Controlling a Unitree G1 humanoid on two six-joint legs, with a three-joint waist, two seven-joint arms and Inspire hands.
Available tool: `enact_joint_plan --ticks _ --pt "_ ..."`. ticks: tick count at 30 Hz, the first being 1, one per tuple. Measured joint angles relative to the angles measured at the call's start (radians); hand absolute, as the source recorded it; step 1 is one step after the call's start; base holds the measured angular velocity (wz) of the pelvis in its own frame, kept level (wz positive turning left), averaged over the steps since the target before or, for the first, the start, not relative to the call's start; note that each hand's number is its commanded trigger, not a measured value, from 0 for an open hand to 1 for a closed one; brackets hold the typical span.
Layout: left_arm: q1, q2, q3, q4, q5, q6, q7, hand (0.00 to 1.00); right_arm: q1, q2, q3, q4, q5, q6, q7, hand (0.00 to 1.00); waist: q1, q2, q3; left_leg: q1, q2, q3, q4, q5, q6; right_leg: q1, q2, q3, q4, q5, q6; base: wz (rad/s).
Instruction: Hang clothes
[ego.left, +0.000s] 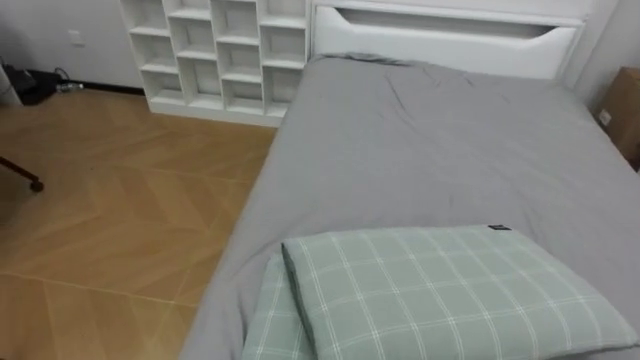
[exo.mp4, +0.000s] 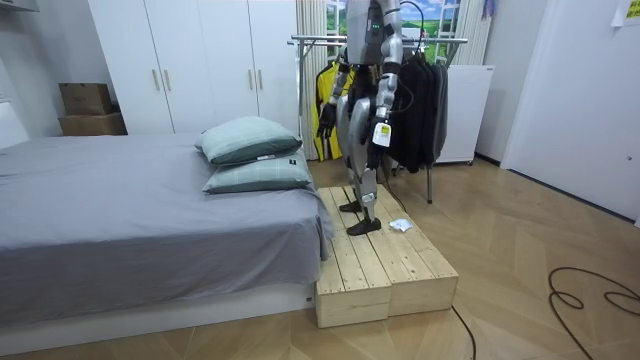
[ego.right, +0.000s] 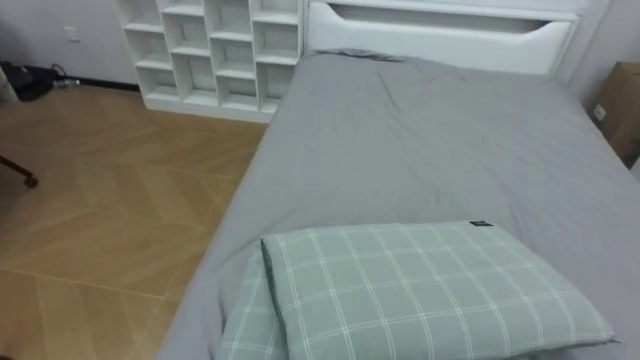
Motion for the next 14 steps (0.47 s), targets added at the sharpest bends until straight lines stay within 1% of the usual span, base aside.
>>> enact_joint_plan --ticks 3,6,9,14 --pt "-0.002 0.0 -0.001 0.001 -0.003 0.0 0.0 0.0 0.003 -0.001 0.0 0.02 0.052 -0.007 0.01 0.0 -0.003 0.002 -0.0001 -0.002 -0.001 0.0 0.001 0.0 0.0 0.001 0.0 0.0 -0.008 0.0 0.0 -0.01" --pt "-0.002 -0.001 -0.018 0.002 -0.012 0.0 -0.001 0.0 0.01 -0.002 -0.004 0.026 0.091 -0.009 0.021 0.0 -0.003 0.008 -0.0002 -0.004 -0.002 -0.001 0.001 0.0 -0.001 0.0 0.001 0.002 -0.012 0.002 -0.001 0.0" --pt "0.001 -0.002 -0.018 0.002 -0.011 0.008 -0.011 0.0 0.014 -0.002 -0.01 0.026 0.105 -0.009 0.03 0.0 -0.006 0.014 -0.0017 -0.004 -0.001 0.0 0.001 0.001 -0.002 0.001 0.002 0.004 -0.012 0.002 -0.002 0.0" --pt "0.003 -0.004 -0.018 0.002 -0.01 0.009 -0.022 0.0 0.013 -0.004 -0.015 0.027 0.106 -0.01 0.049 0.0 -0.017 0.022 -0.0031 -0.002 0.0 0.0 0.0 0.002 -0.004 0.001 0.005 0.006 -0.013 0.002 -0.002 0.0"
